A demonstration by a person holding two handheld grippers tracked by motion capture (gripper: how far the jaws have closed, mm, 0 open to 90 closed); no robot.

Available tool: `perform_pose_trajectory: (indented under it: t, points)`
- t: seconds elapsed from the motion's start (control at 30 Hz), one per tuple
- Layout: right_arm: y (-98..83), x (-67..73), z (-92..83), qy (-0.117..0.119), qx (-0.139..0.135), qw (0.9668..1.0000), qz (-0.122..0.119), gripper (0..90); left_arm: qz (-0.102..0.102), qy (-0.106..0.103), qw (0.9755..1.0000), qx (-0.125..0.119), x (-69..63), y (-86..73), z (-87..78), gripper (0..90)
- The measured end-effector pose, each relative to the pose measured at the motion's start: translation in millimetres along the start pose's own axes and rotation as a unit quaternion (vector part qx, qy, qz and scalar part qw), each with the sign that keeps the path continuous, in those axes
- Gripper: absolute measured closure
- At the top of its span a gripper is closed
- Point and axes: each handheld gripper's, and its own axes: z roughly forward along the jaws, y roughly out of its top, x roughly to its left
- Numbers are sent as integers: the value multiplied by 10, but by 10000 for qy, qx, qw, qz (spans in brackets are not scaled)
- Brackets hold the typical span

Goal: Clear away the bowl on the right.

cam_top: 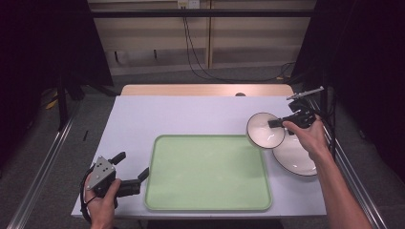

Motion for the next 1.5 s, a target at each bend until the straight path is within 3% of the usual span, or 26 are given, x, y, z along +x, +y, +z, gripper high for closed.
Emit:
perform_pose_trajectory:
  t: [0.33,0.7,1.5]
  points:
    - [103,14,283,183,151,9997,42,827,-16,-42,10000,-12,5,1,3,14]
    - [93,69,549,274,398,9988,118,827,-14,-33,10000,-8,-6,5,5,14]
    - [42,106,850,58,1008,9949,46,826,17,-53,10000,-40,-4,3,-12,14]
